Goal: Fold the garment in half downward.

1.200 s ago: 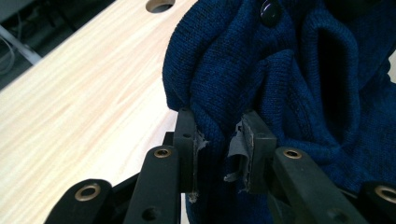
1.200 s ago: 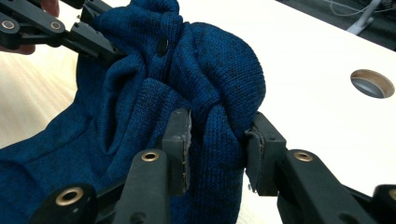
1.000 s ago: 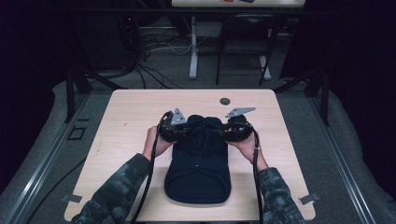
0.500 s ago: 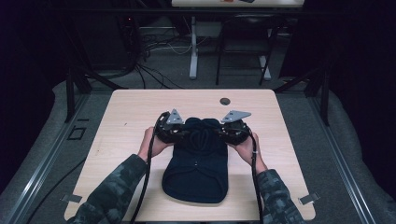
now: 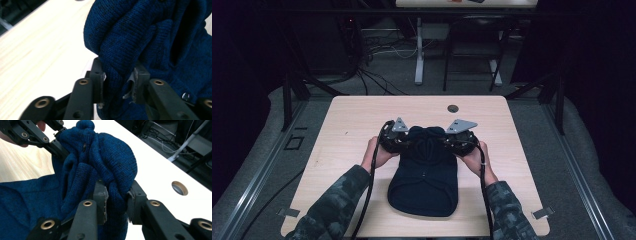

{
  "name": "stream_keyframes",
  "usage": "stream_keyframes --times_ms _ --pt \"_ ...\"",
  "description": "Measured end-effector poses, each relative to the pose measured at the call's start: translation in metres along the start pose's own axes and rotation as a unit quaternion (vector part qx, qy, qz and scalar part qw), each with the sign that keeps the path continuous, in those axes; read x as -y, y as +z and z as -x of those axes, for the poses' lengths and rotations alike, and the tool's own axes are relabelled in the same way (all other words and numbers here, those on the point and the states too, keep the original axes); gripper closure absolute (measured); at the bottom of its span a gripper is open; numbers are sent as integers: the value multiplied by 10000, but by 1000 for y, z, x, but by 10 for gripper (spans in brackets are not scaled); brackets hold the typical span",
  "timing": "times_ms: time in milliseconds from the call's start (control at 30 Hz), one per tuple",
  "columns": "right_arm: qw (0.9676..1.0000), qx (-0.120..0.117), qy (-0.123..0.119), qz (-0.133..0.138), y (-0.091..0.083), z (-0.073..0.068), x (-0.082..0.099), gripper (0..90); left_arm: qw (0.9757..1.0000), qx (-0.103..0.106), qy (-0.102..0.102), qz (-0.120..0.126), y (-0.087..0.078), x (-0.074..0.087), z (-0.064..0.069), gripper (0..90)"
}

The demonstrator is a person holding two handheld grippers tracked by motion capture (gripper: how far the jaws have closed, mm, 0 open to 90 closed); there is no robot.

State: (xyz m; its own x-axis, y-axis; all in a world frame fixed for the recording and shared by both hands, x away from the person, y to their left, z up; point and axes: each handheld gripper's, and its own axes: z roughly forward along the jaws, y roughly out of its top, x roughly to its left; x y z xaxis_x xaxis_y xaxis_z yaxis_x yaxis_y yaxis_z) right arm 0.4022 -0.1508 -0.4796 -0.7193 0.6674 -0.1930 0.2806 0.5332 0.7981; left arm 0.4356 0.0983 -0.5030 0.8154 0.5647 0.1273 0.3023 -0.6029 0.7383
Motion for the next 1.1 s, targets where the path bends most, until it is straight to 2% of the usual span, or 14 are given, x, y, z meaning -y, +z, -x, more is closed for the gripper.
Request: stream_keyframes --times_ms 167,233,267,333,367,400,433,567,667,800,867,967,1067,1100 --pt "9994 -198 281 -30 -2 7 5 629 9994 -180 213 196 -4 -4 5 736" --pt "9980 -308 542 -85 -1 12 8 496 9987 -269 331 280 -6 -5 8 739" --pt "9980 -308 542 -85 -1 12 8 496 9983 -298 382 334 -7 -6 9 739" --pt "9967 -399 682 -171 2 15 11 384 9969 -407 527 420 -8 -7 13 740" --pt "9956 -439 786 -246 5 16 13 365 9965 -426 571 448 -8 -7 15 740" --pt "9954 -449 806 -272 6 17 13 374 9952 -492 691 496 -9 -7 17 740" --pt "9952 -445 830 -260 7 17 14 407 9952 -482 686 502 -9 -7 18 739" --pt "9964 -388 699 -264 7 15 12 585 9957 -424 639 513 -9 -5 18 737" --pt "9984 -247 433 -254 6 10 8 645 9966 -350 574 468 -11 -4 17 723" --pt "9994 -160 213 -228 5 5 5 671 9983 -186 445 334 -13 0 13 663" --pt "9995 -152 65 -255 5 2 3 675 9987 -225 366 278 -13 0 12 548" --pt "9994 -125 -131 -285 7 -1 1 676 9991 -222 248 261 -14 0 8 435" --pt "9992 -111 -247 -310 8 -1 -1 676 9993 -216 237 170 -12 -2 5 412" --pt "9990 -95 -267 -332 9 -1 -2 675 9994 -205 263 132 -11 -3 5 452"
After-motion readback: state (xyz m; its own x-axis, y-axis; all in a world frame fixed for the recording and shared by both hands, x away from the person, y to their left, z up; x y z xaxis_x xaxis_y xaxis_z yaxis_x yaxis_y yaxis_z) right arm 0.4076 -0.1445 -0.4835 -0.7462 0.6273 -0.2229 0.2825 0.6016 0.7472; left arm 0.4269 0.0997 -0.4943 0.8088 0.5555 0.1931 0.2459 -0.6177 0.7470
